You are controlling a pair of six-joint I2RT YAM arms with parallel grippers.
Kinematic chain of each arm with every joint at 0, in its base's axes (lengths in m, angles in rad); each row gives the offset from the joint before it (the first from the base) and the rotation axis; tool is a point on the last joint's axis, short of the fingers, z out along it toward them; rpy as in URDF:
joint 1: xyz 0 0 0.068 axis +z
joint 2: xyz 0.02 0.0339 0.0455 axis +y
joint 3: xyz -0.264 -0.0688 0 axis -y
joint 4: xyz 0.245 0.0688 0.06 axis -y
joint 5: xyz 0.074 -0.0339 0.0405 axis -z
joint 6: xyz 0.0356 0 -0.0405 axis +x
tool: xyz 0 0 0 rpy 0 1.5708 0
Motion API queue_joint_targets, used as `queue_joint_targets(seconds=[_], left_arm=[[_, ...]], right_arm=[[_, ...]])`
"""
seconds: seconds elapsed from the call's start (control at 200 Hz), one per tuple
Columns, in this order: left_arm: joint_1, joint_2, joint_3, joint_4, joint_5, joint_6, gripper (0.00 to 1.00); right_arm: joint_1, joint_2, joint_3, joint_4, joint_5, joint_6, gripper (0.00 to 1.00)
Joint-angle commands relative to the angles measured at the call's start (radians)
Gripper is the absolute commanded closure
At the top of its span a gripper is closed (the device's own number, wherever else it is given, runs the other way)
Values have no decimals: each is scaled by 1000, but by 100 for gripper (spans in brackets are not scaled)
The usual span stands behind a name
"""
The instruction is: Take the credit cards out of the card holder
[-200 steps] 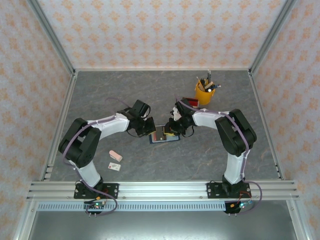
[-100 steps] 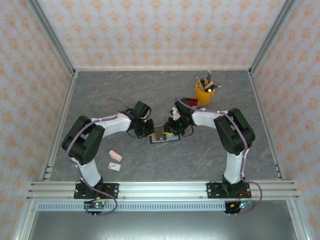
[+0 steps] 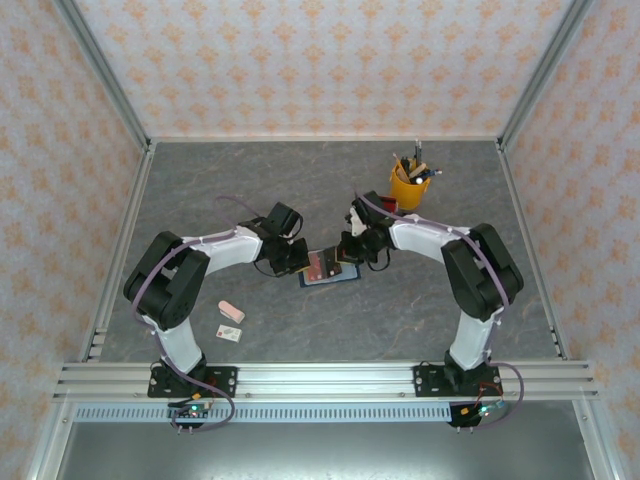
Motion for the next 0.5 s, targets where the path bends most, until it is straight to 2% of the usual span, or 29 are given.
queue_joint_targets(seconds=[0.0,0.18,0.325,0.43,0.495], left_arm=[[18,8,-36,-88,-72,30,97],[27,-38,-4,-124,-69,55,94],[48,-115,32,-184,-60,81,78],[78,-182,40,-223,-63,94,63],[104,-226,40,-252,-69,104,57]], right_arm=[[-7,-62,25,-101,86,-87,100],[-8,-195,40,-120,72,-188,100],[-11,-290,67,-135,194,-294,100],[-28,-319,99,-143,259,-374,100],[-38,-329,129,-157,304,-433,100]])
